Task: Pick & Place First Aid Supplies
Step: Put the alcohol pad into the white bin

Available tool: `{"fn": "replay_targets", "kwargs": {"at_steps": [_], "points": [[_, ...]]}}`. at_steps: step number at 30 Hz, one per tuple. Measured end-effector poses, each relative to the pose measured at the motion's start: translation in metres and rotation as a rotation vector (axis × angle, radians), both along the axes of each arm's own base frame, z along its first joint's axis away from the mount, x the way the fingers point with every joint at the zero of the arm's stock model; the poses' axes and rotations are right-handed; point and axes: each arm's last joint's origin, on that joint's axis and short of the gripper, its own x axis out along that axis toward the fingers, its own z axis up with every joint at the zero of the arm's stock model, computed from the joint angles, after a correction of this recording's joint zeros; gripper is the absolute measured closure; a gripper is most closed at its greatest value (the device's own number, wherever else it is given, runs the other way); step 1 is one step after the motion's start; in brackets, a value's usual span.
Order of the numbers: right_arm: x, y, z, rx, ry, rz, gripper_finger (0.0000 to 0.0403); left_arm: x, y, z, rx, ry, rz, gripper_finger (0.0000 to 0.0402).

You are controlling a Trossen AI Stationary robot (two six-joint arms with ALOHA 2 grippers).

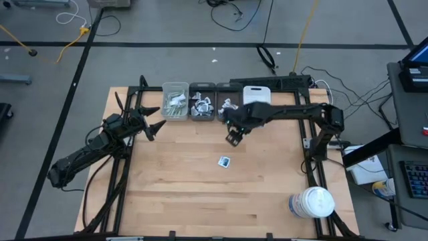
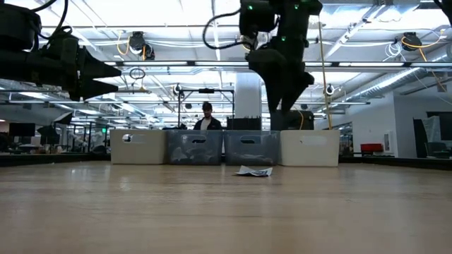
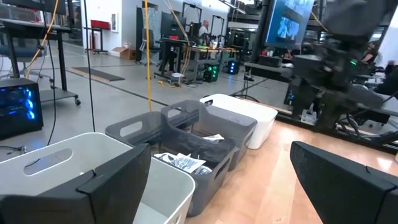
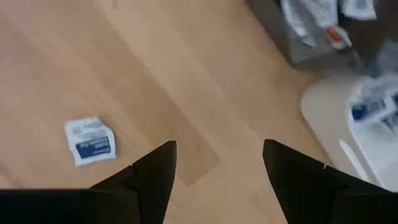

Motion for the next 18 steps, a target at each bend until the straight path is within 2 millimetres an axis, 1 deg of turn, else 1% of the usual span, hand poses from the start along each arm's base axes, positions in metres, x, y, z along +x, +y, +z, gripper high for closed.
{"fn": "replay_targets", "kwargs": {"at_steps": [6,10,13,16,18], "points": [[0.023,0.046,-0.011,-0.009,-0.02,0.162,0.0165,0.0,0.0,0.0,0.0,0.0,0.0,0.0009],[0.034,0.072,-0.015,-0.007,-0.035,0.237,0.0165,0.0,0.0,0.0,0.0,0.0,0.0,0.0009],[0.041,0.084,-0.021,-0.012,-0.051,0.281,0.0165,0.0,0.0,0.0,0.0,0.0,0.0,0.0009],[0.049,0.092,-0.036,0.01,-0.04,0.332,0.0165,0.0,0.0,0.0,0.0,0.0,0.0,0.0009],[0.054,0.094,-0.05,0.038,-0.017,0.347,0.0165,0.0,0.0,0.0,0.0,0.0,0.0,0.0009]]}}
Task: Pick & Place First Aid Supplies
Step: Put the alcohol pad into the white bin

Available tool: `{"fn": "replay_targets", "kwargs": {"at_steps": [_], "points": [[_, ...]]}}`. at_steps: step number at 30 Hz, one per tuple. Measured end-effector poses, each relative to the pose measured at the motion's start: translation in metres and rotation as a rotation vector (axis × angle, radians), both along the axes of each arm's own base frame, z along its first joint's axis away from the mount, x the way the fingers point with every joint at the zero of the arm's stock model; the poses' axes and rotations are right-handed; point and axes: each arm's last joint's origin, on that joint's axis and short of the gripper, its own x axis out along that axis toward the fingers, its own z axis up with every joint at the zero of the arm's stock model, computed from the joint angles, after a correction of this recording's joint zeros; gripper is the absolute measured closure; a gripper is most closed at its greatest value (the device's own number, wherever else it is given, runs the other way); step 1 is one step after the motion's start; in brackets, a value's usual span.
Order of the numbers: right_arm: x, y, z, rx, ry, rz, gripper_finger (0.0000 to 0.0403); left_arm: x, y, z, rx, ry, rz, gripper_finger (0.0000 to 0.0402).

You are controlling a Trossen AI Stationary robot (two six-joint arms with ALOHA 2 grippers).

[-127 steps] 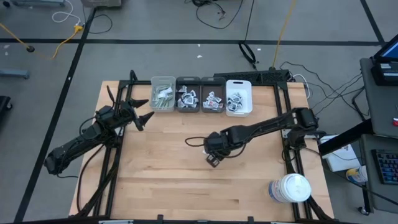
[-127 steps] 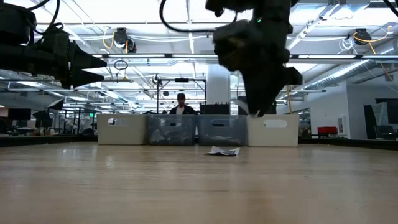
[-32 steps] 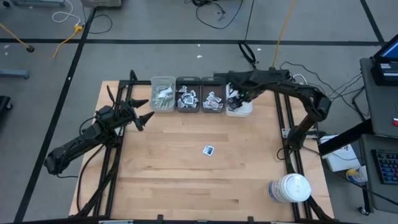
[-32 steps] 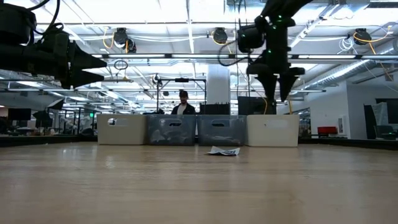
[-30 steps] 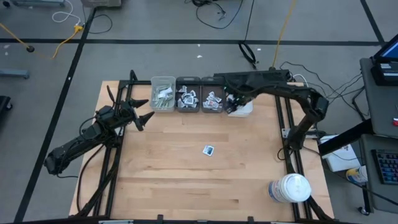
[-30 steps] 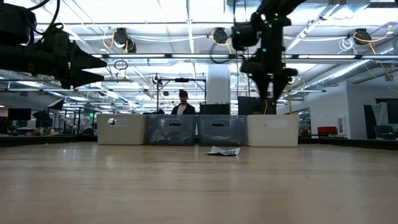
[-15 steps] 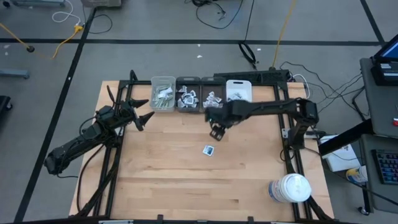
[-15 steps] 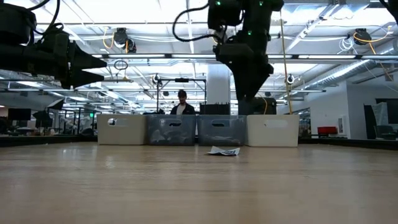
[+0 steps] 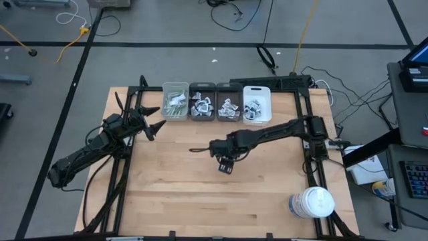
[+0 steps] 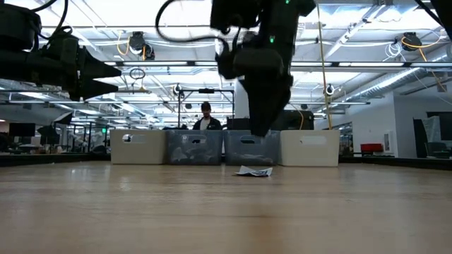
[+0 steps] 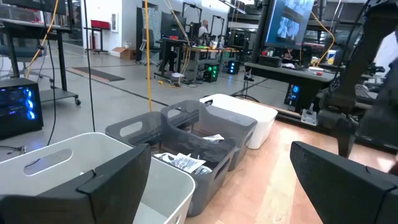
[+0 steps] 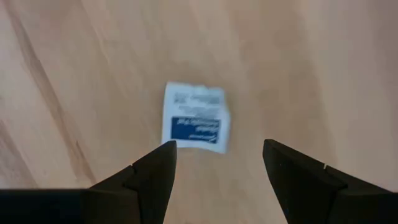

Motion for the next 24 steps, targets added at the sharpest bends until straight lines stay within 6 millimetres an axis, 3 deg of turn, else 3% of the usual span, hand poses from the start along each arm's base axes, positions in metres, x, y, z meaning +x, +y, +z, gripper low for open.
{"fn": "replay_targets", "kwargs": {"at_steps": [11,16,20,24], "points": [[0.017,0.008,-0.051,0.014,0.062,0.038,0.0165,0.0,0.0,0.0,0.0,0.0,0.0,0.0009],[0.019,0.008,-0.058,0.012,0.074,0.043,0.0171,0.0,0.0,0.0,0.0,0.001,0.0,0.0009],[0.02,0.011,-0.058,0.007,0.065,0.067,0.0209,0.0,0.0,0.0,0.0,0.0,0.0,0.0009],[0.02,0.011,-0.059,0.004,0.063,0.085,0.0277,0.0,0.0,0.0,0.0,0.0,0.0,0.0009]]}}
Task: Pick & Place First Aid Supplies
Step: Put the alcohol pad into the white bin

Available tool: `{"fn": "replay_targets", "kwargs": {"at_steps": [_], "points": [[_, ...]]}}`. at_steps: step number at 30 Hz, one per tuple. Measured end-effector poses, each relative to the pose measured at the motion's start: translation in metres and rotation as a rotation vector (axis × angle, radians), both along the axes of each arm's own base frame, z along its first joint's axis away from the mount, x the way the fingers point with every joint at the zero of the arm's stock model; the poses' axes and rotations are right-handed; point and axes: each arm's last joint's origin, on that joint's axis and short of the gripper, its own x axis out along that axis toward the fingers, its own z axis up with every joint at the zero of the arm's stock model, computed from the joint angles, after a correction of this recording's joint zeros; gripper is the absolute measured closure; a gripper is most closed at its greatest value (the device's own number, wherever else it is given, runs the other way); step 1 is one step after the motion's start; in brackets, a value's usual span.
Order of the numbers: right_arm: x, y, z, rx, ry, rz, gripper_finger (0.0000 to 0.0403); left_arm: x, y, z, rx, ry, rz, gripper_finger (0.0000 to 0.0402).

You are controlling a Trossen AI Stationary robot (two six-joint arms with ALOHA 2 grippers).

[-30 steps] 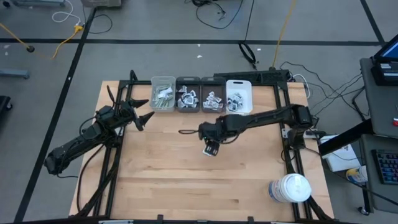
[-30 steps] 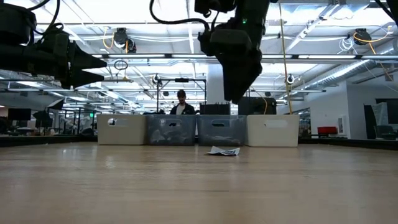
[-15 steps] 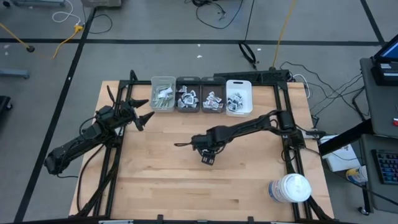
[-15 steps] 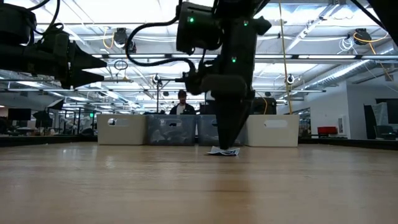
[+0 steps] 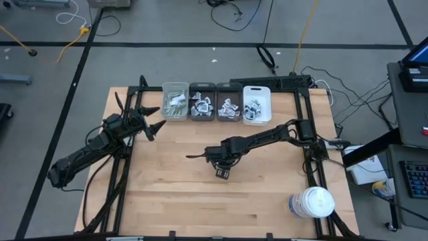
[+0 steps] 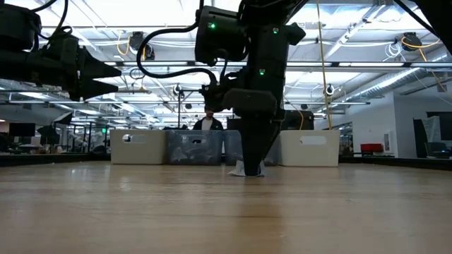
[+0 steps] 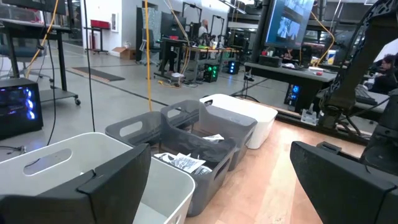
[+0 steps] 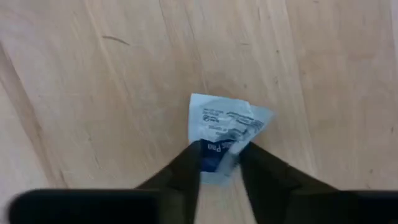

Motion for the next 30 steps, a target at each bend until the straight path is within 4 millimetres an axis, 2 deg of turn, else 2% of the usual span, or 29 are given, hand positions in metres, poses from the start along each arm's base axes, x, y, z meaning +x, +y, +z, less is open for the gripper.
{"fn": "replay_targets", "kwargs": {"at_steps": [5,7,12,24,30], "points": [[0.0,0.0,0.0,-0.002,0.002,0.01,0.0374,0.0,0.0,0.0,0.0,0.0,0.0,0.0009],[0.0,0.0,0.0,-0.006,0.004,0.036,0.0394,0.0,0.0,0.0,0.0,0.0,0.0,0.0009],[-0.008,-0.003,0.013,-0.016,0.029,0.078,0.0397,0.0,0.0,0.0,0.0,0.0,0.0,0.0009],[-0.048,-0.031,0.098,-0.032,-0.011,0.113,0.0401,0.0,0.0,0.0,0.0,0.0,0.0,0.0009],[-0.067,-0.041,0.118,0.001,0.015,0.106,0.0401,0.0,0.0,0.0,0.0,0.0,0.0,0.0009]]}}
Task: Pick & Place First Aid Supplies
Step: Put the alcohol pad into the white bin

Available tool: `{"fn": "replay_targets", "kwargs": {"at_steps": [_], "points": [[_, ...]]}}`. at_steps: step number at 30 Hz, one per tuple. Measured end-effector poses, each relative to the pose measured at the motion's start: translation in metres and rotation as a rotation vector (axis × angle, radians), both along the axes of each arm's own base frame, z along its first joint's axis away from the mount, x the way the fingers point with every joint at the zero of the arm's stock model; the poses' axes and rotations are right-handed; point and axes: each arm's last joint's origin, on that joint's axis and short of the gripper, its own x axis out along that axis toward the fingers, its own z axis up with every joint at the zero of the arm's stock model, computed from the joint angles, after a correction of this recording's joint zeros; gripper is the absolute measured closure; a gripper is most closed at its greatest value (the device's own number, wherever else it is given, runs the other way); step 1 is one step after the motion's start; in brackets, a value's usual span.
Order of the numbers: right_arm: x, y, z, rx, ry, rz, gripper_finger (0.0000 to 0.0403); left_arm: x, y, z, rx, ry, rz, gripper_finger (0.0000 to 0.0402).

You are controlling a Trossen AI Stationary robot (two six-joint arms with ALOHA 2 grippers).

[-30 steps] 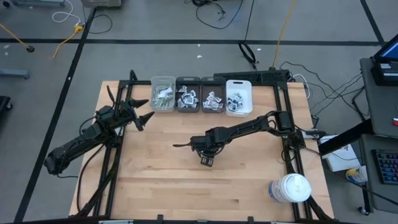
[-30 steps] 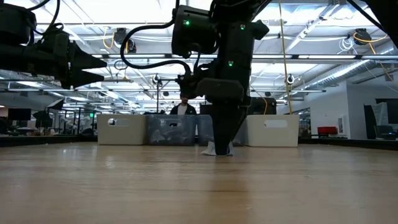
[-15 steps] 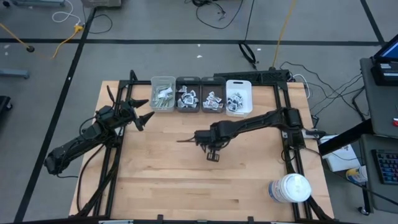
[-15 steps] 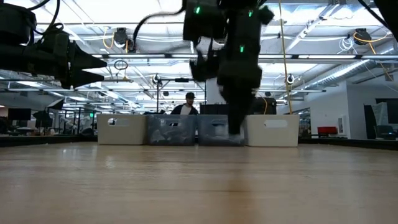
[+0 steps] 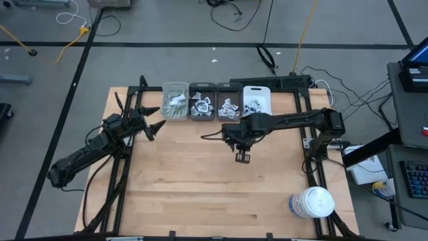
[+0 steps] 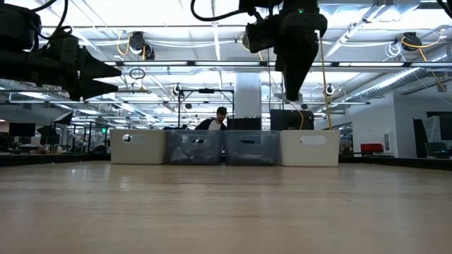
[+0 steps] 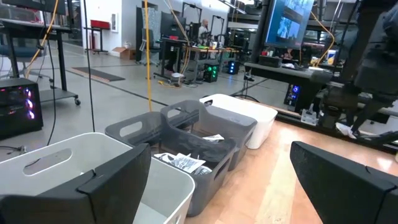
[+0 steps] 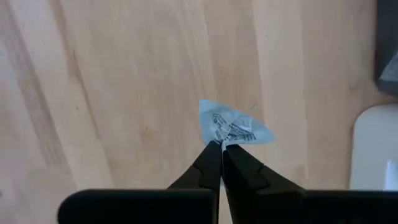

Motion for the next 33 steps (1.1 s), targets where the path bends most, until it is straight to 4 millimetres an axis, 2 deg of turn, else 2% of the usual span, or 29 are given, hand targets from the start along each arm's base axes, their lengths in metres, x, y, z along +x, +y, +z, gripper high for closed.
{"fn": "replay_targets", "kwargs": {"at_steps": [3,6,14,23,29,33], "points": [[-0.002,-0.006,0.0,0.013,0.021,-0.016,0.0401,0.0,0.0,0.0,0.0,0.0,0.0,0.0009],[-0.003,-0.024,0.001,0.015,0.015,-0.086,0.0402,0.0,0.0,0.0,0.0,0.0,0.0,0.0009],[-0.019,-0.102,0.0,0.016,0.021,-0.331,0.0402,0.0,0.0,0.0,0.0,0.0,0.0,0.0009],[-0.057,-0.182,0.0,0.011,0.029,-0.534,0.0402,0.0,0.0,0.0,0.0,0.0,0.0,0.0009],[-0.082,-0.215,0.0,0.015,0.035,-0.644,0.0402,0.0,0.0,0.0,0.0,0.0,0.0,0.0009],[-0.086,-0.228,-0.009,-0.008,-0.021,-0.682,0.0403,0.0,0.0,0.0,0.0,0.0,0.0,0.0009]]}}
